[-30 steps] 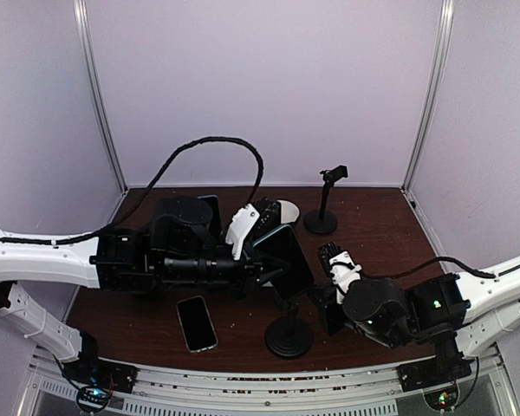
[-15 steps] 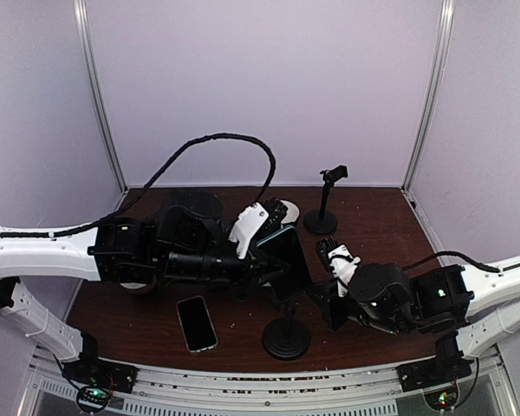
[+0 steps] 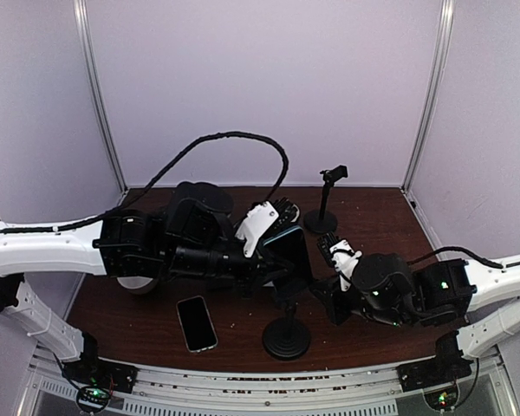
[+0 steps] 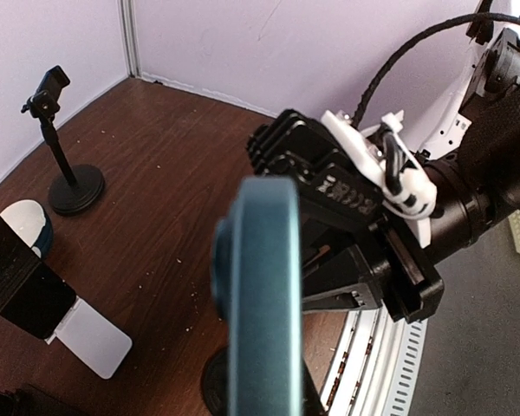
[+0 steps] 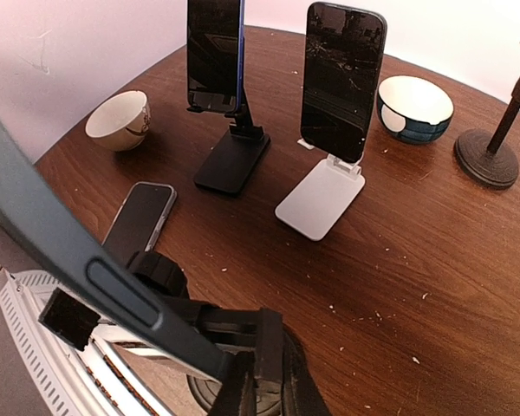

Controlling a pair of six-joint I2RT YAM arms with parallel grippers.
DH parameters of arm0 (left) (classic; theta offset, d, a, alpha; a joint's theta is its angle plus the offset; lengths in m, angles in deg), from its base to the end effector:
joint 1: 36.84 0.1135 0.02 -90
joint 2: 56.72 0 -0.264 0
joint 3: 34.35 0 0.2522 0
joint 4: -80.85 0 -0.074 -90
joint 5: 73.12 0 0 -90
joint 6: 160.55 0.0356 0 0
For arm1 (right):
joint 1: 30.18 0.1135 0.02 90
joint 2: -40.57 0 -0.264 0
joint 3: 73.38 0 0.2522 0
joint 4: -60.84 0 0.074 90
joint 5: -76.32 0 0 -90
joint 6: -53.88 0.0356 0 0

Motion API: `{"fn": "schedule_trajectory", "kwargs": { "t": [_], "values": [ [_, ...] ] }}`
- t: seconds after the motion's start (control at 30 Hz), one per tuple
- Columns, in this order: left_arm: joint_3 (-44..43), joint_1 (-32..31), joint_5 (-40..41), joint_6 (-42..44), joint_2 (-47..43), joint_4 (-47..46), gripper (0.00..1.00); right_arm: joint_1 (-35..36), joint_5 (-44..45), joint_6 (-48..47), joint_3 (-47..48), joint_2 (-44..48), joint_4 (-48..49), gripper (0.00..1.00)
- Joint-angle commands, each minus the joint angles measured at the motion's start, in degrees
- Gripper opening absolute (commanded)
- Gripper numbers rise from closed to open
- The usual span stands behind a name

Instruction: Place the phone on the phone stand

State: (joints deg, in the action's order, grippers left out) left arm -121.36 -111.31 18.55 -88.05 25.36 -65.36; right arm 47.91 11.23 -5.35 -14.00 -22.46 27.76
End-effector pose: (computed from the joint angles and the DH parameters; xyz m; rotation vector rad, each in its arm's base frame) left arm 0.0896 -0.3185 0.3438 1.0405 1.9576 -0.9193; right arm 0.0636 0.2289 0.2692 -0.6586 2.1094 0.6138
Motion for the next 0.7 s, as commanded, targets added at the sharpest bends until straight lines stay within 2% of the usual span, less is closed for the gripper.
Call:
{"fn": "schedule_trajectory", "kwargs": {
  "t": [0.0,0.23,0.37,0.5,0.67],
  "values": [
    [0.9,-0.6,-1.8,4.1,2.7,31.6,0.0,-4.3,14.9,-0.1,1.8,2.3,-12.4,0.0],
    [-0.4,-0.7,-3.1,4.4,4.4,36.5,0.0,-5.1,14.4,-0.5,1.0,3.3,-13.3,0.0],
    [-3.7,-0.7,-2.5,3.5,8.9,36.4,0.0,-5.1,12.8,-1.9,2.1,2.2,-10.3,0.0],
    [-4.0,-0.9,2.1,1.0,10.1,34.0,0.0,-5.0,10.6,-1.6,1.8,0.5,-9.1,0.0],
    [-3.4,-1.1,13.0,-4.4,9.1,33.6,0.0,-4.2,9.5,-3.8,1.5,0.7,-7.5,0.0]
  ]
}}
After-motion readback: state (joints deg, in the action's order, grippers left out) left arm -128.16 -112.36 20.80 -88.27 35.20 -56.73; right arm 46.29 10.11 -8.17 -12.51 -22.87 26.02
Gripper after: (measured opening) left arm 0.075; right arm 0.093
